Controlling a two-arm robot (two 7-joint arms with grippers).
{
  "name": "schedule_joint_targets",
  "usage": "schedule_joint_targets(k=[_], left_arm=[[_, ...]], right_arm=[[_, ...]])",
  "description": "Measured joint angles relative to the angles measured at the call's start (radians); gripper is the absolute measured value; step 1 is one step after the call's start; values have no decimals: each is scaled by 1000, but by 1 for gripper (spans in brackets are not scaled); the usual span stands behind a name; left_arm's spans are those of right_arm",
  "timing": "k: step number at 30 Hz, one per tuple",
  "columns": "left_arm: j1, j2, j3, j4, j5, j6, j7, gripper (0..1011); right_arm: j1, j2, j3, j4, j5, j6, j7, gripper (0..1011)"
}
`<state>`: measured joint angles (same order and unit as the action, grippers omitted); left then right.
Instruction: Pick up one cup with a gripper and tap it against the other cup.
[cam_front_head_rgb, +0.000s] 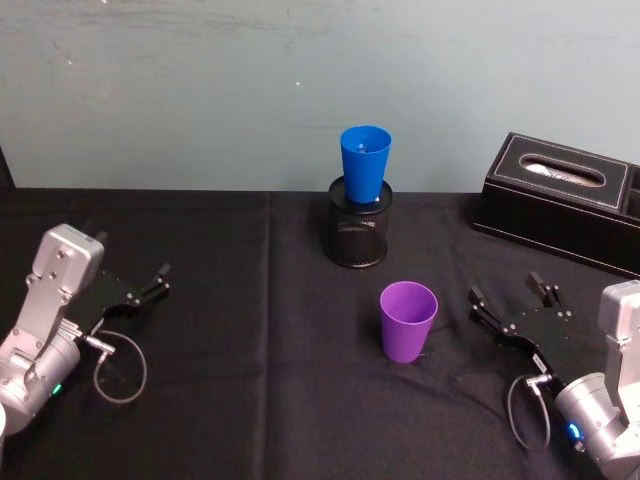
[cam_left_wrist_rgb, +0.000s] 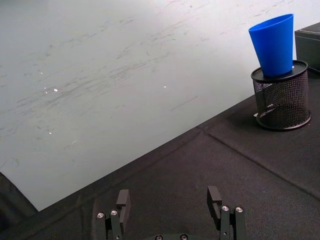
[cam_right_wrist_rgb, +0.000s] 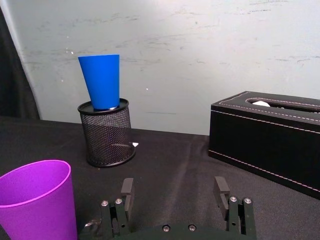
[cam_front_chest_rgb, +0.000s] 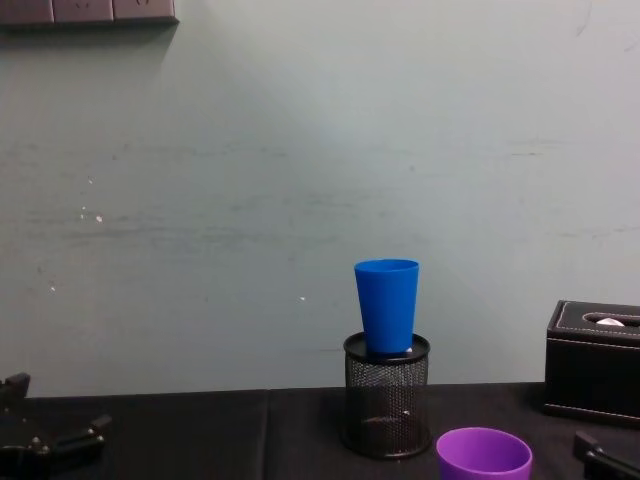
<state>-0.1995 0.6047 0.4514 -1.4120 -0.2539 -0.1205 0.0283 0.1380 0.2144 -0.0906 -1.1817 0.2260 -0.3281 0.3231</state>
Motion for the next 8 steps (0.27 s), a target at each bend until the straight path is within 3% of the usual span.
schedule_joint_targets(k=[8], left_arm=[[0, 0, 0, 0, 0, 0, 0, 1011]], right_arm=[[0, 0, 0, 0, 0, 0, 0, 1002]])
